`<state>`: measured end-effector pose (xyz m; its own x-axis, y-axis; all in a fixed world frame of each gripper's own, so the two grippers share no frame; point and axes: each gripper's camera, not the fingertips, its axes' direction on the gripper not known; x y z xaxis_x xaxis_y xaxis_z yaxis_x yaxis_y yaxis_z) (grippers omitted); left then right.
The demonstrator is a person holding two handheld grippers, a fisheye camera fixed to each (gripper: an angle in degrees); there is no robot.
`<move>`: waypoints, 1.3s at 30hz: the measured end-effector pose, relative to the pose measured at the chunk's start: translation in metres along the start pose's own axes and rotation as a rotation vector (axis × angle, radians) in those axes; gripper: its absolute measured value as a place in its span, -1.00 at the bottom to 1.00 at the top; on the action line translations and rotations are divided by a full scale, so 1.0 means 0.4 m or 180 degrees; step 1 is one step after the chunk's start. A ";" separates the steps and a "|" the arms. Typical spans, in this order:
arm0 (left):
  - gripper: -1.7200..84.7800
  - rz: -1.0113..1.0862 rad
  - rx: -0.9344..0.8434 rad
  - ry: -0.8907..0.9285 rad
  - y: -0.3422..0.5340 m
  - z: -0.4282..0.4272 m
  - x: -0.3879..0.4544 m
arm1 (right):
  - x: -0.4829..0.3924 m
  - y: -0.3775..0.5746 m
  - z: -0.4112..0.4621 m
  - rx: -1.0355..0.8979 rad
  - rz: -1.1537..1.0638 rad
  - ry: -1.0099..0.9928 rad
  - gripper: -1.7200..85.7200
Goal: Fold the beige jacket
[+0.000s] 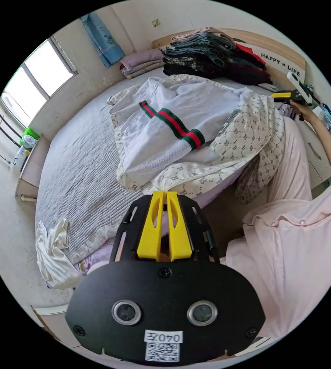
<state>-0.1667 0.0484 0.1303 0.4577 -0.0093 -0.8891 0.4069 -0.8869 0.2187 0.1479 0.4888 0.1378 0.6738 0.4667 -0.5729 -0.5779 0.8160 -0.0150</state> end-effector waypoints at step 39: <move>-0.84 -0.1908 -0.0012 0.0644 -0.184 0.094 -0.817 | -0.135 -0.610 0.044 -0.0531 -0.0236 0.0948 -0.77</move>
<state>-0.3761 0.0994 0.3897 0.2896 0.5765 -0.7641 0.6416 -0.7093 -0.2920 0.2607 0.2703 0.1869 0.5669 0.2682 -0.7789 -0.6164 0.7654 -0.1851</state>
